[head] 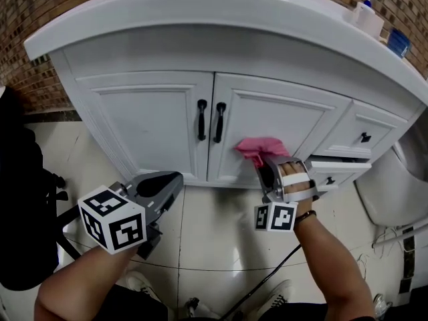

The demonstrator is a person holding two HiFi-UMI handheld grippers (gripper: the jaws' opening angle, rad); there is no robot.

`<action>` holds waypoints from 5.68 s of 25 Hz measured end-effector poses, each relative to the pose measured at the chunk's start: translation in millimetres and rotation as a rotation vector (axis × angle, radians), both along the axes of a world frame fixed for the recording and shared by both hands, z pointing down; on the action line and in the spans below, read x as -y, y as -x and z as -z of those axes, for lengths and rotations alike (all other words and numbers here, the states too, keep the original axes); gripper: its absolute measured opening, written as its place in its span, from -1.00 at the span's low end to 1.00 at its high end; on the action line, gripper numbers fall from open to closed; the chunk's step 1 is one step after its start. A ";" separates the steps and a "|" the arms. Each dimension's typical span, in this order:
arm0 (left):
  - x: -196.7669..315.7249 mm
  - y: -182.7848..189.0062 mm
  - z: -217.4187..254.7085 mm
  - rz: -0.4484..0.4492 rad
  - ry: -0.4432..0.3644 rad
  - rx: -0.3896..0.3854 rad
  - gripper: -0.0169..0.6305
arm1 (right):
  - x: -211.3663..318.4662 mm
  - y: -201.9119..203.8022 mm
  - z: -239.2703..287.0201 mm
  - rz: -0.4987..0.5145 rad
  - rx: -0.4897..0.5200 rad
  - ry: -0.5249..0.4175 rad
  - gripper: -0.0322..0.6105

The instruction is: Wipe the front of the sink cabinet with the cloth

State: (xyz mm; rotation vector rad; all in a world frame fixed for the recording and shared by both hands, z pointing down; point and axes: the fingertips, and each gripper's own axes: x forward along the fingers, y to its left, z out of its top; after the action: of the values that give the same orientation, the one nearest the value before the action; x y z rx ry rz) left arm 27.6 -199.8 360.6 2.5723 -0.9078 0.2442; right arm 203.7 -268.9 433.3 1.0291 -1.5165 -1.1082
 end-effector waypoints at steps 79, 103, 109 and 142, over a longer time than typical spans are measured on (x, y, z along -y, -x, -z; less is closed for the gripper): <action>-12.8 -9.9 13.5 -0.026 -0.013 -0.029 -0.93 | -0.5 -86.4 59.8 -0.255 0.262 -0.125 -0.59; -0.6 -2.8 -8.2 0.001 0.051 -0.011 -0.93 | -6.7 -89.6 -158.9 -0.307 0.149 0.248 -0.59; 1.3 12.3 -5.9 0.026 0.050 -0.018 -0.93 | -8.9 -95.9 -190.0 -0.360 0.146 0.320 -0.59; -17.0 135.7 59.4 0.248 -0.094 -0.175 -0.93 | -35.1 199.6 181.5 0.213 0.226 -0.159 -0.59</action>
State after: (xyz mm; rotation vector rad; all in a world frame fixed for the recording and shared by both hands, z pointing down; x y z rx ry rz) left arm -108.1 -182.8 301.3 2.4840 -1.1814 -0.0959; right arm 4.1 -233.8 251.8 1.1519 -1.7724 -1.3125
